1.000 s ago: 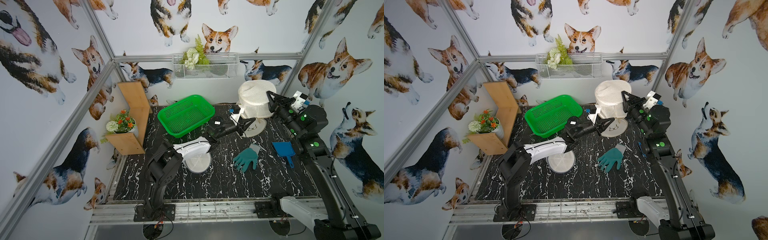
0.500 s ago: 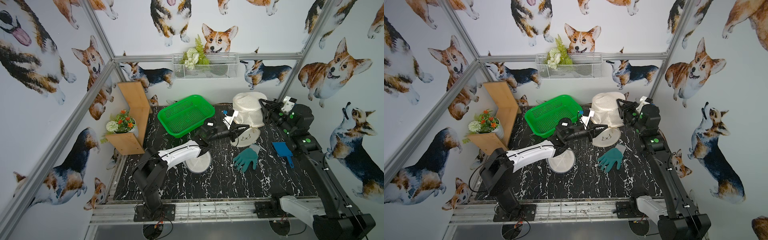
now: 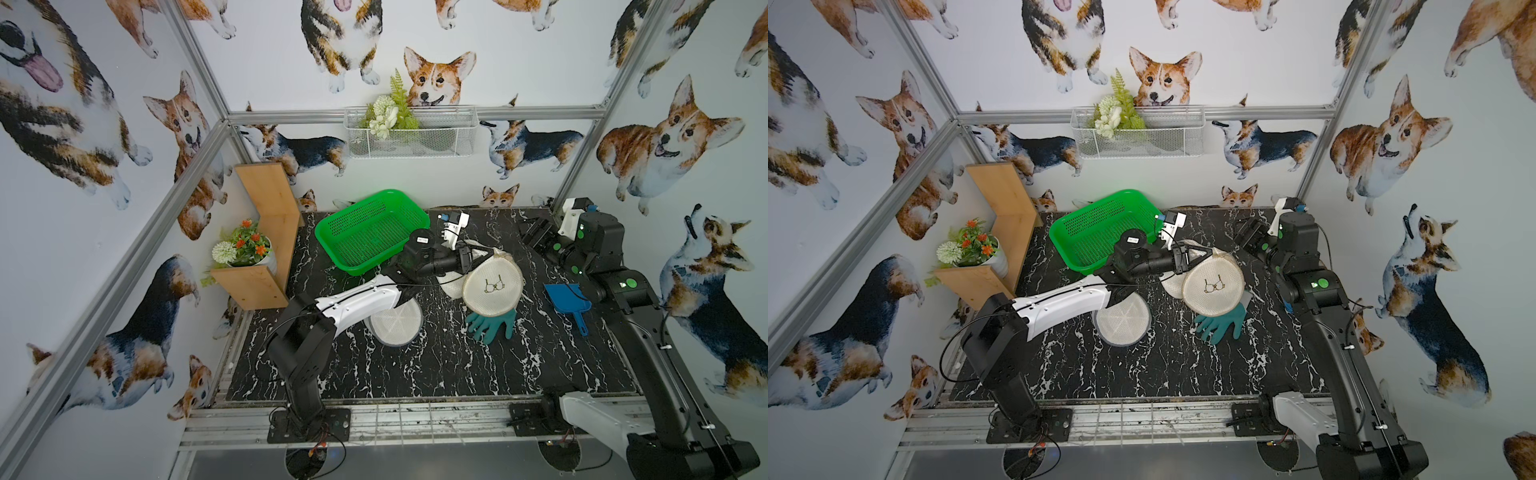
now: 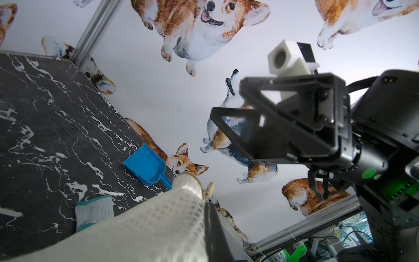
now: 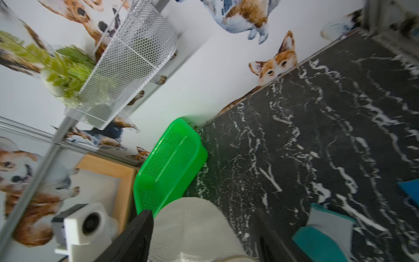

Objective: Turn the laundry bag inside out
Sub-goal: Turn over the laundry bag, then zip the zipper on the laundry bag.

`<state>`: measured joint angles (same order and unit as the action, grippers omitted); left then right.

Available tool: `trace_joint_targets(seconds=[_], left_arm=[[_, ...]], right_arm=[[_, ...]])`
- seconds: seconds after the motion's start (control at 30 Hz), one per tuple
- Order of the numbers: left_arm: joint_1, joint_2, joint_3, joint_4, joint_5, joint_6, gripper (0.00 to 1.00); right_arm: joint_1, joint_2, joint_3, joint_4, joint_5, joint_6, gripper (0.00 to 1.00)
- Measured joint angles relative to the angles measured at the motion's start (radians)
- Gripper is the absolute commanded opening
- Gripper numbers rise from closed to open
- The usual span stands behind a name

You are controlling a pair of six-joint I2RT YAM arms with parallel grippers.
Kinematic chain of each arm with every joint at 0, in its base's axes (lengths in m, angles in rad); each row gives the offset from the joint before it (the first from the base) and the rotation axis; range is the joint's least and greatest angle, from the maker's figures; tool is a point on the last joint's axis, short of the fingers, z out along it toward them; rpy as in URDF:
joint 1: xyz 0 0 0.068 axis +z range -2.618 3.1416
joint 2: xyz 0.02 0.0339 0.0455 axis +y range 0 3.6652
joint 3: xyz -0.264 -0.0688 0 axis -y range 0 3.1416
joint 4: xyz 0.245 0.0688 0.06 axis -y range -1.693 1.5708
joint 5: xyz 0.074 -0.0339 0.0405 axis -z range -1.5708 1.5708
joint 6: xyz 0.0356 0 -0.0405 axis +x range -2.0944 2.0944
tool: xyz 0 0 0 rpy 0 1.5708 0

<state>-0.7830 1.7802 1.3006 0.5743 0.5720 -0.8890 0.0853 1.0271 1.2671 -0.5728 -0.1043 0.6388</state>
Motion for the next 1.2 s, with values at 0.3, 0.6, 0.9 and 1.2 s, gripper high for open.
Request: trace_joint_targets(seconds=[0.3, 0.6, 0.9, 1.2], left_arm=[[0.002, -0.018, 0.017, -0.019, -0.051, -0.113, 0.00], [0.007, -0.058, 0.011, -0.013, -0.072, -0.164, 0.00], [0.008, -0.059, 0.002, 0.003, -0.069, -0.198, 0.00], [0.008, -0.037, 0.026, 0.017, -0.047, -0.209, 0.00]], right_arm=[[0.000, 0.008, 0.041, -0.159, -0.240, -0.230, 0.48], [0.000, 0.020, 0.047, -0.194, -0.394, -0.237, 0.51], [0.000, 0.032, 0.043, -0.161, -0.443, -0.219, 0.37], [0.000, 0.047, 0.057, -0.141, -0.399, -0.218, 0.31]])
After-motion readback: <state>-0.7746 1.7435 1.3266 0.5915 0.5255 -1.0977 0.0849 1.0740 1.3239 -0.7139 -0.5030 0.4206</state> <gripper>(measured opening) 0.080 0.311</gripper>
